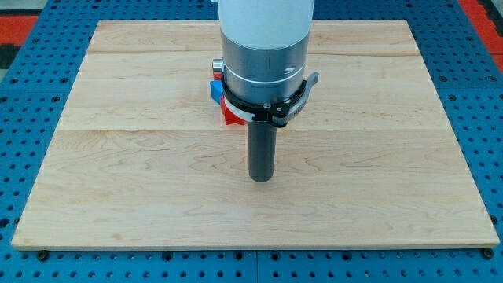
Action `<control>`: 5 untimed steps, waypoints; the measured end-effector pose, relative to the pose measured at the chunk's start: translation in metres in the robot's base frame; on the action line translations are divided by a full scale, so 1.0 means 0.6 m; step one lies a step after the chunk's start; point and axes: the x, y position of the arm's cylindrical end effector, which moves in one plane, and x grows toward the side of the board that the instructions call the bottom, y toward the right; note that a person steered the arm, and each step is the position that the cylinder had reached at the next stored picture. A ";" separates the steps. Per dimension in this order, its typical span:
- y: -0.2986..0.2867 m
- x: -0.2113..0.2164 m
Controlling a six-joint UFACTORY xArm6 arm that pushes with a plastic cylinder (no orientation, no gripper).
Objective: Push the red circle towards bottom
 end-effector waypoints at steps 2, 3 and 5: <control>0.118 -0.059; 0.168 -0.142; 0.111 -0.293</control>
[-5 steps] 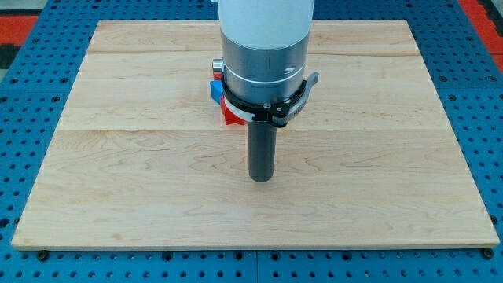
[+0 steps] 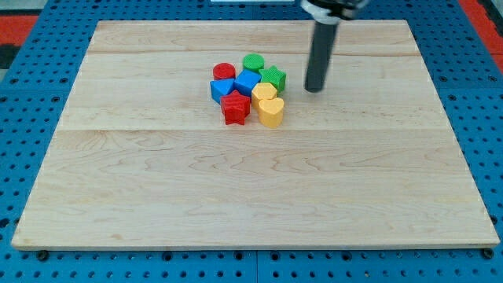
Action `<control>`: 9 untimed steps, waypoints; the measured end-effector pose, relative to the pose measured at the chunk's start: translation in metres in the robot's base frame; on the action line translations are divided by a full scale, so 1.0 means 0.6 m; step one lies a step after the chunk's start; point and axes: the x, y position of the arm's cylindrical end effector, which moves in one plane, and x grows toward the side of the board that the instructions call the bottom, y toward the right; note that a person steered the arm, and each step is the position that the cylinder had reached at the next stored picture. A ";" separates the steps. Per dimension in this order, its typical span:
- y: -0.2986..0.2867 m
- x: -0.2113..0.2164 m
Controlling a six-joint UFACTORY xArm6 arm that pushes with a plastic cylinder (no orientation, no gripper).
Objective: Push the red circle towards bottom
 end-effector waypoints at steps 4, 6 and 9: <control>-0.194 -0.099; -0.303 -0.035; -0.162 0.020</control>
